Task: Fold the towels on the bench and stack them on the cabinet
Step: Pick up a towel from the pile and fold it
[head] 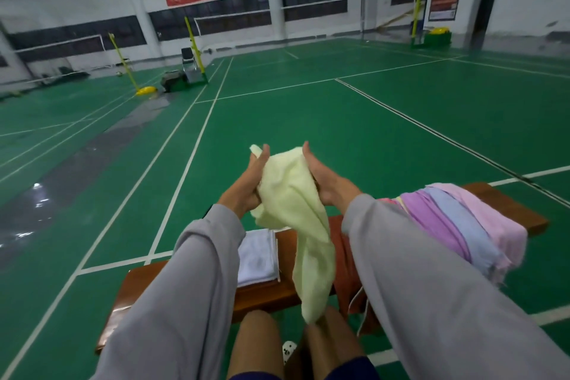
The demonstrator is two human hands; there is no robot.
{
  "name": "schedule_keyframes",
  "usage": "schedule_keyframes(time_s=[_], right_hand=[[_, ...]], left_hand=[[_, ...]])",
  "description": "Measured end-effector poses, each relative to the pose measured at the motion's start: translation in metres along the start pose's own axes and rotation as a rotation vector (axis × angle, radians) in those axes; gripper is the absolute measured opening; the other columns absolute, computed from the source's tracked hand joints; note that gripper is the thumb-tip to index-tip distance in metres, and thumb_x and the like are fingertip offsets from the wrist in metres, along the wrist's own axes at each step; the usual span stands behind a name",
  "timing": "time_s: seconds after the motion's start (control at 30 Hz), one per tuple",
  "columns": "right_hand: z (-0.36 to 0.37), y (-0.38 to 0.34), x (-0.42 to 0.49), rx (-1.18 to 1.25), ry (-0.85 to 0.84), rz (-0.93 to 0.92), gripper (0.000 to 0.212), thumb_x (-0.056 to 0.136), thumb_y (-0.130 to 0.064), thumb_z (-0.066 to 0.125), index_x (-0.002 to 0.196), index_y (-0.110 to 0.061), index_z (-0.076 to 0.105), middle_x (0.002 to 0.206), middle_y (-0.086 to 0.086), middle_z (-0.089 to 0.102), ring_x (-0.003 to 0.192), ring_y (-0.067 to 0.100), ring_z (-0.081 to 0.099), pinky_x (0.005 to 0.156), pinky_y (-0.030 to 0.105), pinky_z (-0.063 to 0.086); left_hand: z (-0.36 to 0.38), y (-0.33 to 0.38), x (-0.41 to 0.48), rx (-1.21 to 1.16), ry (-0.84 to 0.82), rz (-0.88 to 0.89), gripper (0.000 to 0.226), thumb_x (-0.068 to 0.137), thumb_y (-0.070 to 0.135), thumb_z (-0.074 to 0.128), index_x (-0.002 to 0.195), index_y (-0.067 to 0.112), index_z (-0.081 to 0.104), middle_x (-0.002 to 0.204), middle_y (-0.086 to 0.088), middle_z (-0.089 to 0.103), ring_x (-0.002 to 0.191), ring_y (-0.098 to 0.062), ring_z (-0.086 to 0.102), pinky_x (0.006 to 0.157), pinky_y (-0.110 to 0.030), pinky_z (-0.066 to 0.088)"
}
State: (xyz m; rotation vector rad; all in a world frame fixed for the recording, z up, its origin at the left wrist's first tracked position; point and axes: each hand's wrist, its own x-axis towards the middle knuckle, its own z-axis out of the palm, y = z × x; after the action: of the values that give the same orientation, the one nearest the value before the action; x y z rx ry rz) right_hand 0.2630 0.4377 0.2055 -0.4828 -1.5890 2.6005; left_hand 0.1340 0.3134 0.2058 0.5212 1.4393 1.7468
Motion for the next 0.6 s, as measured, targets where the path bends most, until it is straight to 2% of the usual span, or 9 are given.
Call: schedule_keyframes(time_s=[0.1,0.2,0.27,0.3,0.37,0.4,0.47,0.5,0.6], right_hand=[[-0.007,-0.010,0.012,-0.026,0.043,0.018,0.086,0.091,-0.079,0.044,0.134,-0.008,0.063,0.125,0.018,0.071,0.118,0.034,0.066,0.107,0.047,0.049],[-0.016,0.012,0.018,-0.250,0.087,0.125,0.057,0.099,-0.060,0.052,0.124,-0.011,0.066,0.115,0.013,0.075,0.100,0.026,0.072,0.093,0.040,0.055],[-0.016,0.006,0.018,-0.203,0.110,0.038,0.033,0.104,-0.040,0.054,0.116,-0.011,0.066,0.107,0.011,0.076,0.086,0.022,0.073,0.087,0.040,0.056],[-0.015,-0.006,0.018,-0.030,0.130,-0.058,0.032,0.105,-0.036,0.052,0.115,-0.009,0.066,0.104,0.012,0.076,0.084,0.023,0.074,0.087,0.040,0.057],[-0.009,-0.031,0.013,0.306,0.111,-0.235,0.046,0.104,-0.044,0.052,0.124,-0.006,0.066,0.115,0.018,0.074,0.101,0.030,0.073,0.096,0.044,0.055],[-0.009,-0.036,0.014,0.334,0.087,-0.258,0.057,0.100,-0.052,0.054,0.132,-0.006,0.064,0.125,0.019,0.070,0.113,0.032,0.069,0.101,0.046,0.052],[-0.010,-0.029,0.015,0.064,0.102,-0.124,0.072,0.091,-0.064,0.060,0.134,-0.007,0.064,0.130,0.017,0.068,0.120,0.032,0.065,0.105,0.046,0.050],[-0.013,-0.017,0.014,-0.112,0.095,-0.003,0.067,0.092,-0.062,0.061,0.130,-0.006,0.066,0.124,0.016,0.071,0.116,0.030,0.068,0.102,0.043,0.052],[-0.020,-0.010,0.013,-0.200,0.056,0.025,0.026,0.103,-0.032,0.058,0.112,-0.009,0.065,0.099,0.009,0.075,0.085,0.021,0.072,0.081,0.035,0.057]], left_hand=[[-0.010,0.001,-0.002,-0.052,-0.020,0.072,0.048,0.096,0.032,0.070,0.135,0.017,0.045,0.121,-0.013,0.071,0.104,-0.027,0.072,0.081,-0.043,0.061],[-0.014,0.008,-0.002,-0.028,0.102,0.164,0.027,0.104,0.015,0.058,0.128,0.005,0.051,0.112,-0.016,0.069,0.090,-0.023,0.070,0.070,-0.036,0.061],[-0.023,0.018,0.006,-0.089,0.172,0.266,0.023,0.106,0.021,0.054,0.125,0.007,0.053,0.117,-0.017,0.065,0.094,-0.023,0.068,0.073,-0.037,0.061],[-0.026,0.024,0.007,-0.162,0.188,0.308,0.028,0.106,0.029,0.056,0.125,0.009,0.052,0.118,-0.015,0.065,0.096,-0.023,0.068,0.076,-0.038,0.061],[-0.026,0.031,0.003,-0.257,0.130,0.317,0.059,0.096,0.052,0.063,0.135,0.009,0.052,0.125,-0.012,0.069,0.107,-0.027,0.070,0.088,-0.043,0.060],[-0.025,0.026,-0.001,-0.227,0.083,0.265,0.069,0.092,0.061,0.062,0.137,0.009,0.056,0.125,-0.011,0.070,0.112,-0.027,0.070,0.094,-0.045,0.057],[-0.021,0.004,-0.009,-0.081,0.062,0.106,0.060,0.094,0.059,0.059,0.127,0.010,0.066,0.110,-0.007,0.075,0.102,-0.024,0.071,0.096,-0.042,0.055],[-0.021,-0.009,-0.010,-0.006,0.036,0.042,0.051,0.096,0.052,0.061,0.123,0.009,0.069,0.104,-0.006,0.074,0.095,-0.023,0.071,0.092,-0.040,0.055],[-0.017,-0.015,-0.009,0.046,0.092,0.063,0.031,0.100,0.035,0.062,0.114,0.008,0.068,0.097,-0.006,0.074,0.088,-0.020,0.067,0.075,-0.032,0.057]])
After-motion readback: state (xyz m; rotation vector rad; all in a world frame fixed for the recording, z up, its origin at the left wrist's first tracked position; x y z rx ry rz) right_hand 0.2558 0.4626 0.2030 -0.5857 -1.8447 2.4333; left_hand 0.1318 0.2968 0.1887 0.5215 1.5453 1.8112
